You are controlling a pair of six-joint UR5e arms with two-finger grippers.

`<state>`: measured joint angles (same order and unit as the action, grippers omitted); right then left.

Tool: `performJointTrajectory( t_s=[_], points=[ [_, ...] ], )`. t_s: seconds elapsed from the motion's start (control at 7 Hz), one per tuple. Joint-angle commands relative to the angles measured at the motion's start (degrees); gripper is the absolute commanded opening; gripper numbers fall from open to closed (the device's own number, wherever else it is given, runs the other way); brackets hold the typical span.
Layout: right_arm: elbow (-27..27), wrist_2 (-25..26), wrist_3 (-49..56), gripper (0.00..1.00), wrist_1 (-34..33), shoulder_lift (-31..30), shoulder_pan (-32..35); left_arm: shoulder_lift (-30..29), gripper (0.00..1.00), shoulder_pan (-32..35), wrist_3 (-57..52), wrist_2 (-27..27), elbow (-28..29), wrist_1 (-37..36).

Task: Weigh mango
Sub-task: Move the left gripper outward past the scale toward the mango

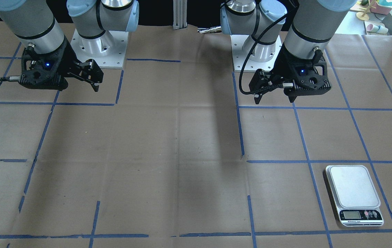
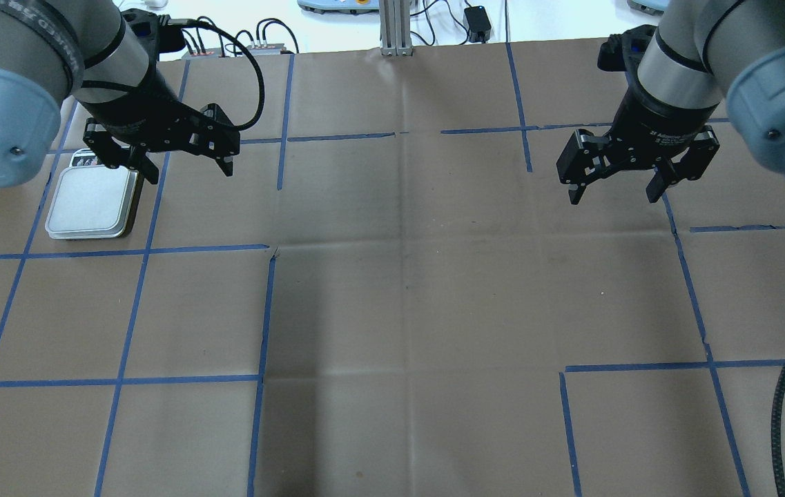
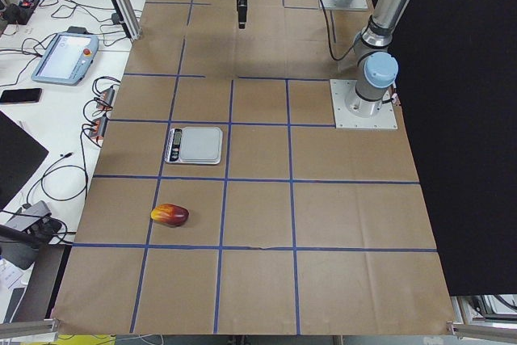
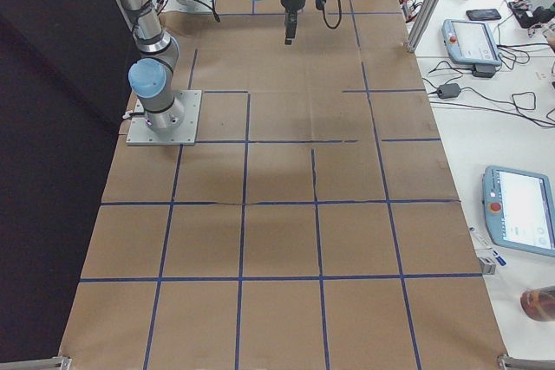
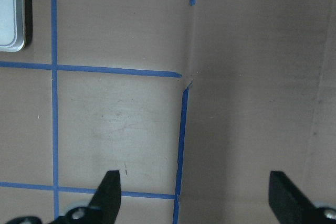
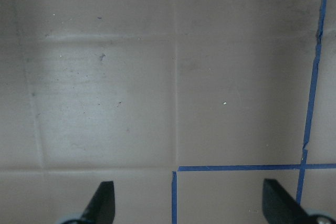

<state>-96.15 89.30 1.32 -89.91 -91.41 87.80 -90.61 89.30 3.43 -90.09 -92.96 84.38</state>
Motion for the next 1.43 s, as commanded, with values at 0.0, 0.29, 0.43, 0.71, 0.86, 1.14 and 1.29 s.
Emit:
performJointTrajectory(
  t_s=[0.0,0.29,0.43,0.71,0.86,1.14,1.29],
  points=[
    [0.0,0.0,0.0,1.00,0.0,0.0,0.0,0.0,1.00,0.0,0.0,0.0,0.2,0.0],
    [0.0,0.0,0.0,1.00,0.0,0.0,0.0,-0.3,1.00,-0.1,0.0,0.3,0.7,0.1],
    [0.0,0.0,0.0,1.00,0.0,0.0,0.0,-0.4,1.00,-0.2,-0.1,0.3,0.9,0.1],
    [0.0,0.0,0.0,1.00,0.0,0.0,0.0,-1.1,1.00,-1.7,-0.5,1.0,1.5,0.1],
    [0.0,0.0,0.0,1.00,0.0,0.0,0.0,-1.9,1.00,-5.3,-1.5,1.1,2.2,0.0],
    [0.0,0.0,0.0,1.00,0.0,0.0,0.0,-4.8,1.00,-16.7,-11.3,3.8,4.4,0.0],
    [0.0,0.0,0.0,1.00,0.0,0.0,0.0,-8.2,1.00,-23.0,-18.3,3.7,7.3,0.0]
  ],
)
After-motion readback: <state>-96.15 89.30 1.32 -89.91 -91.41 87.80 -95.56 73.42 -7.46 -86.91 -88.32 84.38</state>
